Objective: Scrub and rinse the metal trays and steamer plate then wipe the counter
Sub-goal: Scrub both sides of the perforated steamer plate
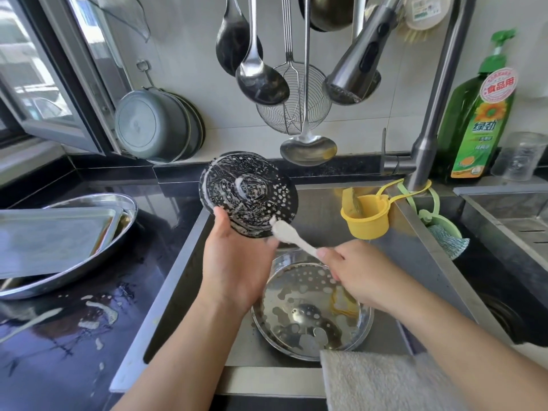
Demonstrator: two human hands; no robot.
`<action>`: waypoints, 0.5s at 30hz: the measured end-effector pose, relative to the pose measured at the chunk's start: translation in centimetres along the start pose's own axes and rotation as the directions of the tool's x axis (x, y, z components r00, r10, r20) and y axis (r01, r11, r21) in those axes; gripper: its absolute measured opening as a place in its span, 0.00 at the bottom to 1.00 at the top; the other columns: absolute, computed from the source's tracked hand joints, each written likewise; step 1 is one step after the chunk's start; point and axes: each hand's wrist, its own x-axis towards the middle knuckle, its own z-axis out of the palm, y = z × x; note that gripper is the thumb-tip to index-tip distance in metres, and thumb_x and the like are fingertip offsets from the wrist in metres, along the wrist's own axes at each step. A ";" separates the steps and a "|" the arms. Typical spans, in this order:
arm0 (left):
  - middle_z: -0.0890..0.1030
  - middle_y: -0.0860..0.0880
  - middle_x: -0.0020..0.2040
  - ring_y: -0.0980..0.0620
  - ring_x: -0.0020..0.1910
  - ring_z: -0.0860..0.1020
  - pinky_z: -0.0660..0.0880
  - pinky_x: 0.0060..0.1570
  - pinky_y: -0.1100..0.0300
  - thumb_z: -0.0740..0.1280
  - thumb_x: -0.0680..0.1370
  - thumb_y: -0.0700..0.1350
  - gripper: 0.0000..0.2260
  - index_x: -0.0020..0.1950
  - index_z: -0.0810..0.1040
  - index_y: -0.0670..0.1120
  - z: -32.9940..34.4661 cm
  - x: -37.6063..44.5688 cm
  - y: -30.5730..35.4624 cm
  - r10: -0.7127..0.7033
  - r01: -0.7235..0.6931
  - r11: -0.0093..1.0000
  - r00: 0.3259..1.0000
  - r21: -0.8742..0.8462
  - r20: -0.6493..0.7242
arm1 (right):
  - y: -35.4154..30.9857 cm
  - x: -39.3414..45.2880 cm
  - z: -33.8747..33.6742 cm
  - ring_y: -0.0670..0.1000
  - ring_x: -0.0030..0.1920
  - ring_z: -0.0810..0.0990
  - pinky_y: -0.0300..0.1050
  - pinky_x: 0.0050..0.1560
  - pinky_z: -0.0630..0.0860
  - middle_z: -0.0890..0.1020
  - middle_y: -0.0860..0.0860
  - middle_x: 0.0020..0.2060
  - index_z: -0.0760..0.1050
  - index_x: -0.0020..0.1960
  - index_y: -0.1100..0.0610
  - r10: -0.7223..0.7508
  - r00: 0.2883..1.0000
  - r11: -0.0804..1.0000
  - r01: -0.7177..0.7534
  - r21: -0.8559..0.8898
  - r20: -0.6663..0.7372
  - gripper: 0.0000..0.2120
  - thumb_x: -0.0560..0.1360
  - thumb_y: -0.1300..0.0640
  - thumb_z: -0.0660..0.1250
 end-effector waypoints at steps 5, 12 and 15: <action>0.77 0.40 0.72 0.38 0.72 0.75 0.61 0.79 0.39 0.48 0.86 0.61 0.29 0.77 0.69 0.44 0.5 0.0 -1.2 -0.066 0.068 0.996 0.997 -0.056 0.049 | -1.7 -0.3 1.2 0.56 0.36 0.79 0.52 0.42 0.76 0.81 0.53 0.32 0.75 0.35 0.56 -0.118 0.993 0.992 0.118 -0.037 0.003 0.26 0.82 0.39 0.57; 0.78 0.43 0.72 0.40 0.72 0.75 0.65 0.76 0.40 0.48 0.87 0.60 0.28 0.78 0.68 0.45 0.1 0.3 -0.5 -0.047 0.047 0.992 0.999 -0.115 0.005 | 0.6 0.6 -1.2 0.58 0.35 0.75 0.49 0.38 0.71 0.75 0.54 0.29 0.76 0.40 0.64 -0.029 0.999 0.999 0.027 -0.041 -0.040 0.28 0.83 0.40 0.58; 0.77 0.43 0.73 0.39 0.71 0.76 0.68 0.75 0.38 0.48 0.87 0.60 0.27 0.79 0.68 0.46 0.0 0.4 -0.7 -0.018 0.015 0.995 1.000 -0.100 -0.023 | 0.5 0.5 -1.1 0.54 0.32 0.72 0.47 0.36 0.66 0.72 0.51 0.26 0.75 0.37 0.62 -0.041 0.998 0.999 0.040 -0.034 -0.036 0.27 0.83 0.41 0.58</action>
